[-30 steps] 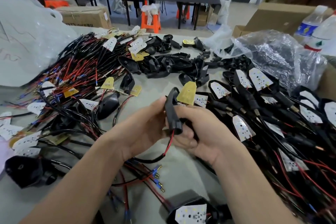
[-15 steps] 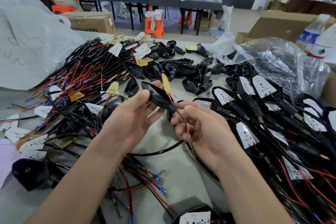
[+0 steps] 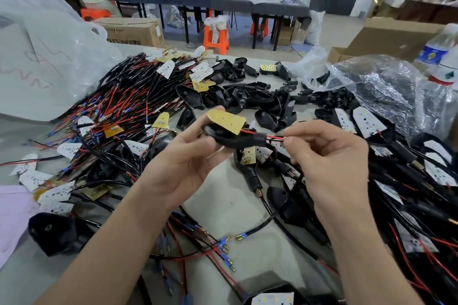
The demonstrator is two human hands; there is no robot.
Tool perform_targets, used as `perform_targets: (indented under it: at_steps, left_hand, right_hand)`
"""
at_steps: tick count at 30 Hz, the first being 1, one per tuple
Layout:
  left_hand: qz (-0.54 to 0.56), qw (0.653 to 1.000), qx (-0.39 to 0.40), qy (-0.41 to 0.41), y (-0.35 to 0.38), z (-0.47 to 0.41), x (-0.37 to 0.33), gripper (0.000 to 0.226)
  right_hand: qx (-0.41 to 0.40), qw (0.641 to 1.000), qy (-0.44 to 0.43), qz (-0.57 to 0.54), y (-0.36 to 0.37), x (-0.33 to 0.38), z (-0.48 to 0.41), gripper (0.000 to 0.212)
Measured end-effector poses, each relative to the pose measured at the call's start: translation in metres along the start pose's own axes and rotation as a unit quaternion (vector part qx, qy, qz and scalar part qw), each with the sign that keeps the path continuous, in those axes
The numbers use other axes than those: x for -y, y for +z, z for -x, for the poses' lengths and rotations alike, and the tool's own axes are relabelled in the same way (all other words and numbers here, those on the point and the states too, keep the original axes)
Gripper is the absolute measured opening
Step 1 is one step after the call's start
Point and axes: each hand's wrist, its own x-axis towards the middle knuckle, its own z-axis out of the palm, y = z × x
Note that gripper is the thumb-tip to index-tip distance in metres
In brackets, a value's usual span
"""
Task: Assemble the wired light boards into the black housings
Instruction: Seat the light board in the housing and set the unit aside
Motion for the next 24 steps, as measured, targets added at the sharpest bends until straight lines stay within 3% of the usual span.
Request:
perform_targets:
  at_steps: [3,6,8,11,12,17,21,24]
  left_hand:
    - [-0.261,0.963,-0.066,-0.019,0.0,-0.001,0.009,0.067]
    - [-0.32,0.942,-0.101,-0.033,0.004,-0.001,0.017,0.068]
    - [-0.386,0.913,-0.136,-0.008,0.004,-0.002,0.021,0.058]
    - [-0.521,0.829,-0.2,0.021,0.002,-0.002,0.024,0.04]
    - [-0.525,0.825,-0.209,0.022,0.002,-0.002,0.025,0.041]
    - [-0.418,0.877,-0.23,0.062,0.011,-0.001,0.018,0.035]
    - [-0.355,0.9,-0.232,0.1,0.017,0.0,0.014,0.031]
    - [-0.336,0.907,-0.226,0.118,0.02,0.002,0.011,0.033]
  right_hand:
    - [0.024,0.98,0.014,0.197,0.002,-0.009,0.004,0.029]
    - [0.092,0.936,0.065,0.335,0.006,-0.015,0.008,0.029]
    - [0.118,0.919,0.102,0.362,0.009,-0.016,0.011,0.031]
    - [0.122,0.909,0.129,0.377,0.012,-0.016,0.012,0.03]
    - [0.124,0.906,0.127,0.385,0.012,-0.017,0.013,0.03]
    - [0.139,0.921,0.083,0.355,0.017,-0.017,0.017,0.027]
    - [0.075,0.937,-0.018,0.34,0.018,-0.018,0.015,0.016]
    - [0.065,0.958,0.007,0.281,0.019,-0.016,0.016,0.007]
